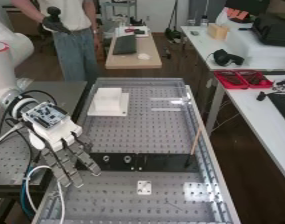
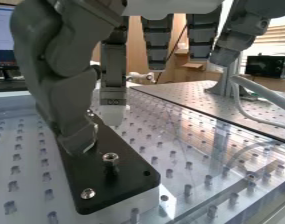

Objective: Grab the smaller nut and place it in the white container

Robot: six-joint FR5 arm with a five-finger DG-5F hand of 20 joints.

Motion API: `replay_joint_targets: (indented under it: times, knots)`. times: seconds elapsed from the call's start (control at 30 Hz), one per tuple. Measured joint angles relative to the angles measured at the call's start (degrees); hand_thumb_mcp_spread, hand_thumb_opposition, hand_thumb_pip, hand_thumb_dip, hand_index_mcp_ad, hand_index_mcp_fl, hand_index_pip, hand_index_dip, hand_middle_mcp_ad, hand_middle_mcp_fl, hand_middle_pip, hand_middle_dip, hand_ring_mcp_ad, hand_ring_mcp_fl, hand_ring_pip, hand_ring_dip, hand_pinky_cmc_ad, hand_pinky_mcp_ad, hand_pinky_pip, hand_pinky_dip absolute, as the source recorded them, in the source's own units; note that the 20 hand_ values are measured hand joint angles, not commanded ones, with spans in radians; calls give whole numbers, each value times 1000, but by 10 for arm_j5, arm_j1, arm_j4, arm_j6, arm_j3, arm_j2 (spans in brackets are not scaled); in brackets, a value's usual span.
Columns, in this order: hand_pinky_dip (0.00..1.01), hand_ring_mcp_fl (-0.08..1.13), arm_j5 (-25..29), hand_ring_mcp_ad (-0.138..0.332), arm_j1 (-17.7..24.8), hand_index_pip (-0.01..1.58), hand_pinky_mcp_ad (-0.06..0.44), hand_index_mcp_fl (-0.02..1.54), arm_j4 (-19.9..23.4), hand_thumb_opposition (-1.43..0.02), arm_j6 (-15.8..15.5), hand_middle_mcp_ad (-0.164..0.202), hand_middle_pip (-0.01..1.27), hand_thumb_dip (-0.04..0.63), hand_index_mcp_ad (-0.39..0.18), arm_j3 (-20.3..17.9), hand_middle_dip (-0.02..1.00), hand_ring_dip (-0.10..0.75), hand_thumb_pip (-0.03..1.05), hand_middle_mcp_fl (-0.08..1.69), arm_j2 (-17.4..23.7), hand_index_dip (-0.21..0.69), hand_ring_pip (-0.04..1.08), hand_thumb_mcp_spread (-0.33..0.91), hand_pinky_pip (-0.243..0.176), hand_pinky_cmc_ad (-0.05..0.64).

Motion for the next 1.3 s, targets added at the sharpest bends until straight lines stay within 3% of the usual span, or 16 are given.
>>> replay_joint_targets:
  times: [0.6, 1.3]
  knots:
    - [178, 14, 19, 248, 9, 1508, 213, 187, 6, -852, 1, 93, 140, 190, -159, -5, 173, -52, 562, 58, 9, 237, 80, 449, -108, 302]
    - [178, 14, 27, 248, 16, 1529, 213, 202, 54, -852, 11, 93, 140, 188, -159, -18, 173, -52, 562, 56, -15, 237, 80, 449, -108, 302]
